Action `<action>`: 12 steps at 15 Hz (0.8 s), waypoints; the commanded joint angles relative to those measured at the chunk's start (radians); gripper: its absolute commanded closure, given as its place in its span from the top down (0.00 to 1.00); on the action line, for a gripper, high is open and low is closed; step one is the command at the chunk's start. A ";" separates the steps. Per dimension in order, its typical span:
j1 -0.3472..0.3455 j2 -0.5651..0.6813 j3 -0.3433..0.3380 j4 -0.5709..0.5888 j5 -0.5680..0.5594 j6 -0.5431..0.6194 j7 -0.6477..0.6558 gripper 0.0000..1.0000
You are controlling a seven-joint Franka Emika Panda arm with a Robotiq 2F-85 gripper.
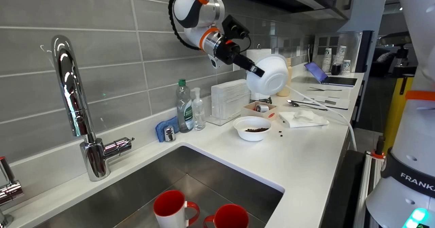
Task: Move the objects from the bowl on the right and put them into the bowl on the left
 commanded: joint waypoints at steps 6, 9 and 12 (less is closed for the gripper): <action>0.040 -0.295 -0.054 -0.521 -0.046 0.541 0.271 0.00; 0.043 -0.402 -0.068 -0.688 -0.068 0.713 0.349 0.00; 0.038 -0.515 -0.082 -0.850 -0.105 0.869 0.432 0.00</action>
